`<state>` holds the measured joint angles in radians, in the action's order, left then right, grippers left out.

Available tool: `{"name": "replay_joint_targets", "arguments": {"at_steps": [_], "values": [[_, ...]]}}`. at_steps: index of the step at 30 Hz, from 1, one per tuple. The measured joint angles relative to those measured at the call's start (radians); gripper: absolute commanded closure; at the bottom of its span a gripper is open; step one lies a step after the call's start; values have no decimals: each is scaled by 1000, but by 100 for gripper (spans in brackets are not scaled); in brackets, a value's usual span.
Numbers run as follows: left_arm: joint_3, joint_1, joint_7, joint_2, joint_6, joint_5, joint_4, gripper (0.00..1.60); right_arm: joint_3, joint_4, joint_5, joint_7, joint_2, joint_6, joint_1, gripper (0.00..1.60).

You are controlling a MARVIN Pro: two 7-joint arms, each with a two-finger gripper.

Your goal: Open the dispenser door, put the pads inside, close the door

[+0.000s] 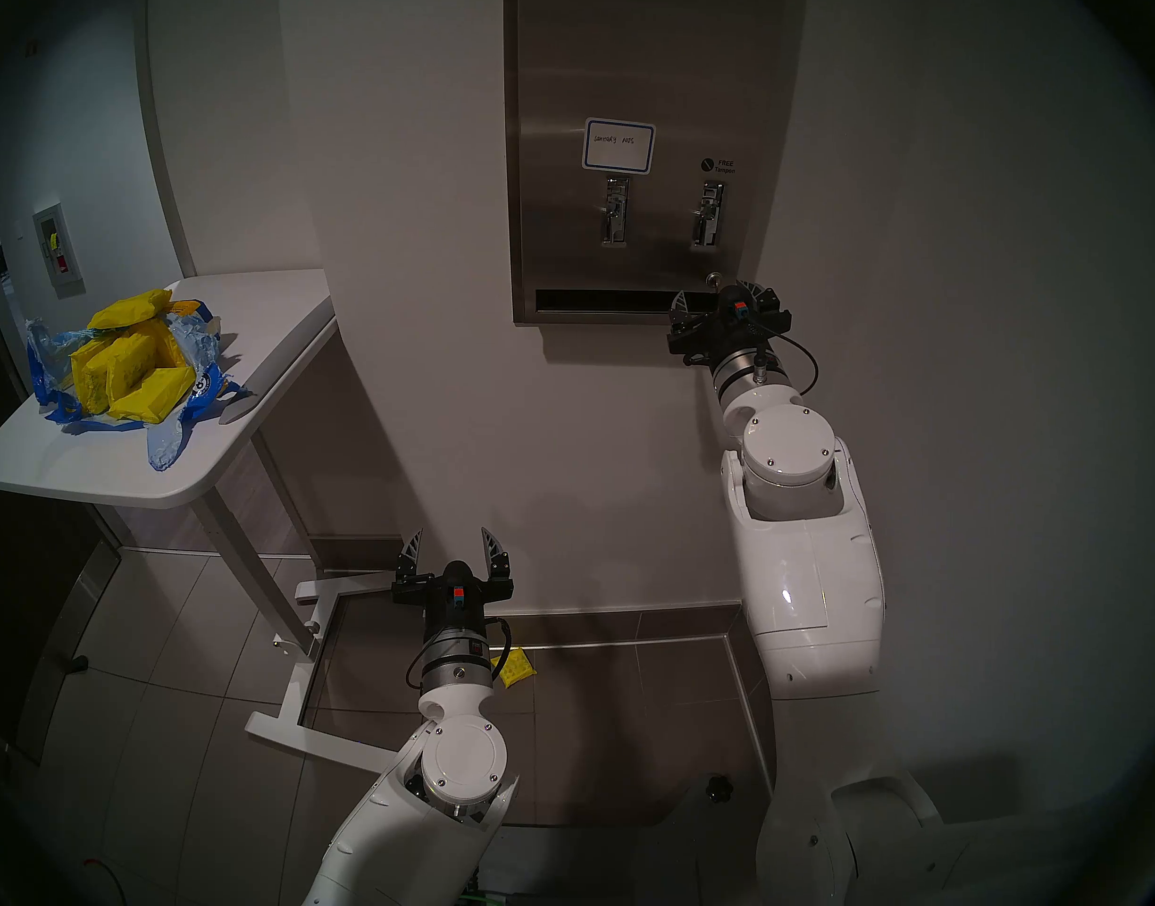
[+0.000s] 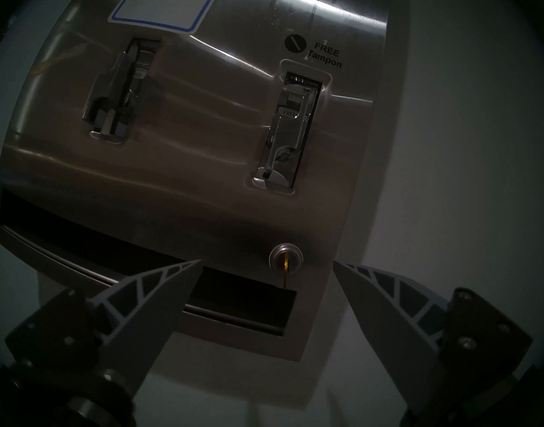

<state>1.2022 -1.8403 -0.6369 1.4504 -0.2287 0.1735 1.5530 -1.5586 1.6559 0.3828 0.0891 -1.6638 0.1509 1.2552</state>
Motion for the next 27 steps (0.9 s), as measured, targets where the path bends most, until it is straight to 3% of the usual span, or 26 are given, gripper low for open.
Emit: {"name": "replay_joint_targets", "arguments": {"at_steps": [9, 11, 27], "values": [[-2, 0, -1, -2, 0, -2, 0, 0, -2, -43, 0, -4, 0, -9, -37, 64], [-2, 0, -1, -2, 0, -2, 0, 0, -3, -46, 0, -5, 0, -11, -40, 82], [-5, 0, -4, -6, 1, -6, 1, 0, -11, -56, 3, -15, 0, -27, -47, 87]]}}
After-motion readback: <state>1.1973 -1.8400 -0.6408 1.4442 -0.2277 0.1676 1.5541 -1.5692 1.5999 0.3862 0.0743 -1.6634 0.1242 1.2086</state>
